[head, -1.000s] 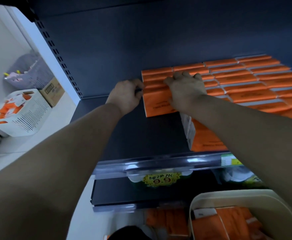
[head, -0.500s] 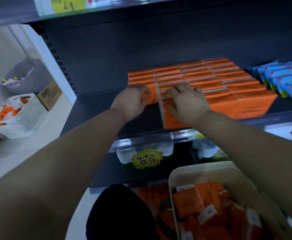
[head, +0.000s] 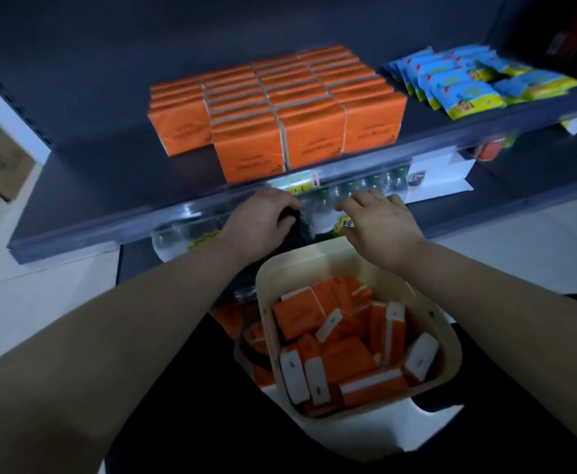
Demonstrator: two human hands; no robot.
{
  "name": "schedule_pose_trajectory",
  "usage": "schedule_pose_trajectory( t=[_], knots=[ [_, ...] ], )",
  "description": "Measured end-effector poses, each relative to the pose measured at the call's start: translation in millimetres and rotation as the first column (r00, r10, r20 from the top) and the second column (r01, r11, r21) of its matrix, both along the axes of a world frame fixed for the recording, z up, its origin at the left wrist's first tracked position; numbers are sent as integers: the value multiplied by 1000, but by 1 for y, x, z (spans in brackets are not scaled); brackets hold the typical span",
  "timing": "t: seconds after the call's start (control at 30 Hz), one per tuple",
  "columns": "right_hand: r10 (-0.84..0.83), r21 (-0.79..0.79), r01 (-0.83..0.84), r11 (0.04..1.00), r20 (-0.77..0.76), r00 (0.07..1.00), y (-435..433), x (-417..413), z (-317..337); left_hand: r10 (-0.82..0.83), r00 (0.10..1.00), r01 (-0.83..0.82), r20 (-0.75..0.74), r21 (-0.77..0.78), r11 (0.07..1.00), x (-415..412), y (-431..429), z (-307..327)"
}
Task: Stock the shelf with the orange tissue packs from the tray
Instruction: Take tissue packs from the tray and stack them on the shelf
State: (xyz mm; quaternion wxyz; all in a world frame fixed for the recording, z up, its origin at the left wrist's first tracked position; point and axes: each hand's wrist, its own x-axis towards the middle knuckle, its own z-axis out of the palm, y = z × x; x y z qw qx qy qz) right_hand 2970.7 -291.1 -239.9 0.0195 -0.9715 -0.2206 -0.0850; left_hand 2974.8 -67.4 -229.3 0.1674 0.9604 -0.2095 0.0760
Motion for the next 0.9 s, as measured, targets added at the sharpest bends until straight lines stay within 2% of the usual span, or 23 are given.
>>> schedule_pose_trajectory(
  t=[0.2, 0.33, 0.5, 0.67, 0.77, 0.9],
  knots=[
    [-85, -102, 63, 993, -221, 971, -41, -18, -55, -11, 959, 44, -284, 113, 993, -20, -34, -70],
    [-97, -176, 32, 984, -376, 921, -59, -26, -87, -43, 932, 97, -361, 131, 987, -32, -43, -114],
    [-159, -265, 27, 964, -492, 856, -75, -30, -116, -36, 891, 97, -453, 112, 989, -35, -49, -147],
    [-166, -217, 52, 975, -547, 820, -87, -33, -138, 9, 877, 36, -480, 84, 996, -22, -53, -158],
    [-156, -129, 100, 987, -564, 811, -84, -33, -147, 40, 860, -3, -508, 72, 997, -17, -57, -161],
    [-12, 15, 26, 1000, -584, 812, -75, -43, -153, -59, 788, 107, -613, 42, 993, -24, -72, -162]
  ],
)
